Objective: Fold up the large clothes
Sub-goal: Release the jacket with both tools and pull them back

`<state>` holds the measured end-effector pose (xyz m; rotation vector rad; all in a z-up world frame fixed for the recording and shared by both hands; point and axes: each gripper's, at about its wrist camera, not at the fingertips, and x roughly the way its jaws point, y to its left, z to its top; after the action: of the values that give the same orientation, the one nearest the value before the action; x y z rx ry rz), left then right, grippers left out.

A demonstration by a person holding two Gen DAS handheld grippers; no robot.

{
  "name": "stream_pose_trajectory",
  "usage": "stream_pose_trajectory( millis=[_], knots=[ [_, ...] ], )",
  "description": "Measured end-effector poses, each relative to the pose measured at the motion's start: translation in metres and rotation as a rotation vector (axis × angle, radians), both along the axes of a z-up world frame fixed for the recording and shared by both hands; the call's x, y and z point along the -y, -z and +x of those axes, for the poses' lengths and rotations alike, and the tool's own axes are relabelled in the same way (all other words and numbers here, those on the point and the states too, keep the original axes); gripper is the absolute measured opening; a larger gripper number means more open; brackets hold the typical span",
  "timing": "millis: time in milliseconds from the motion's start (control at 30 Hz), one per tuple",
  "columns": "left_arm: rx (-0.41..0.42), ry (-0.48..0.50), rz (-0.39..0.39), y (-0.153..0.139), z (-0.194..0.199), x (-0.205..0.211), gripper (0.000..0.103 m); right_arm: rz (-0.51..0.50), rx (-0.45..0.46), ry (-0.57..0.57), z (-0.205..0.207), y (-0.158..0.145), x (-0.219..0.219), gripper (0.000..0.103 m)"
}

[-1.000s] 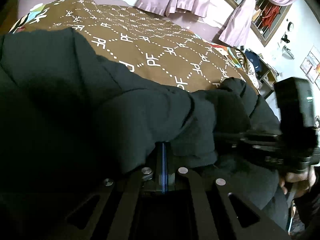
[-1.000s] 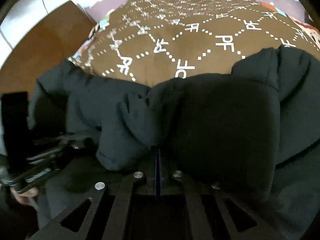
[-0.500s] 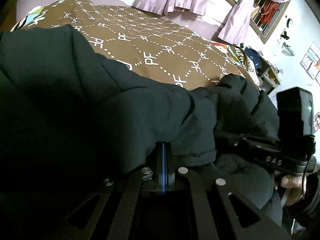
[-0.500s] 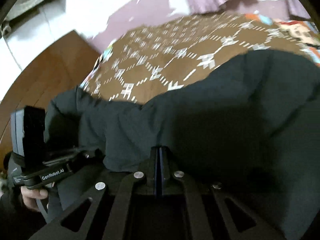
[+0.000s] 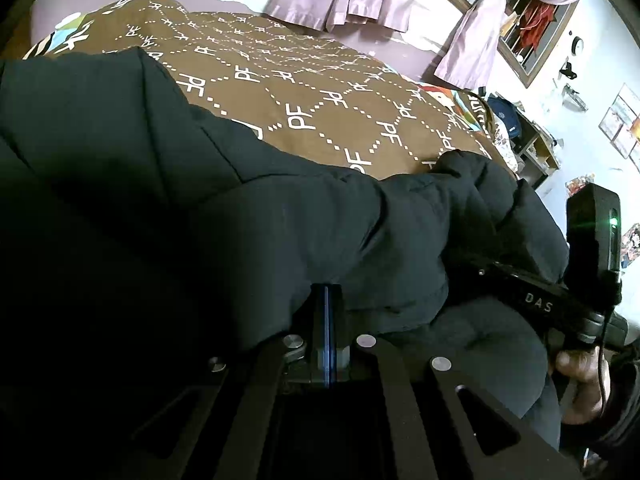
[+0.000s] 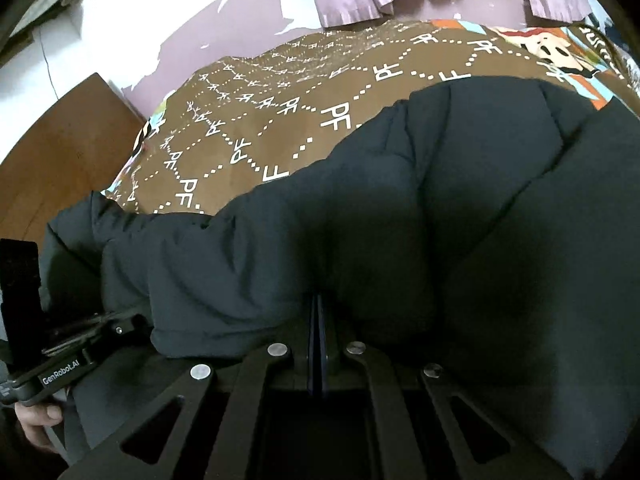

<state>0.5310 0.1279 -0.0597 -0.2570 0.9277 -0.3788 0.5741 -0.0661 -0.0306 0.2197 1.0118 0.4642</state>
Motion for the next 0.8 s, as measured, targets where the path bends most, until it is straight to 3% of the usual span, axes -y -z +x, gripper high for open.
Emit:
stream_pose_trajectory(
  millis=[333, 533, 667, 733, 767, 800],
  knots=[
    [0.013, -0.006, 0.016, -0.004, -0.003, 0.005, 0.001, 0.097, -0.007, 0.004, -0.014, -0.008, 0.016, 0.004],
    [0.003, -0.053, -0.004, -0.01, -0.015, -0.001, 0.001, 0.045, -0.015, 0.027, -0.034, -0.018, 0.024, 0.005],
    [0.03, -0.112, 0.018, -0.025, -0.039, -0.006, 0.002, 0.021, -0.01, 0.056, -0.048, -0.027, 0.031, 0.014],
    [0.039, -0.125, 0.048, -0.034, -0.048, -0.004, 0.007, 0.012, -0.008, 0.067, -0.054, -0.03, 0.034, 0.018],
    [0.044, -0.13, 0.059, -0.037, -0.052, -0.003, 0.019, 0.006, -0.009, 0.074, -0.058, -0.032, 0.036, 0.021],
    [0.051, -0.132, 0.067, -0.041, -0.058, -0.001, 0.039, -0.001, -0.012, 0.081, -0.062, -0.034, 0.037, 0.023]
  ],
)
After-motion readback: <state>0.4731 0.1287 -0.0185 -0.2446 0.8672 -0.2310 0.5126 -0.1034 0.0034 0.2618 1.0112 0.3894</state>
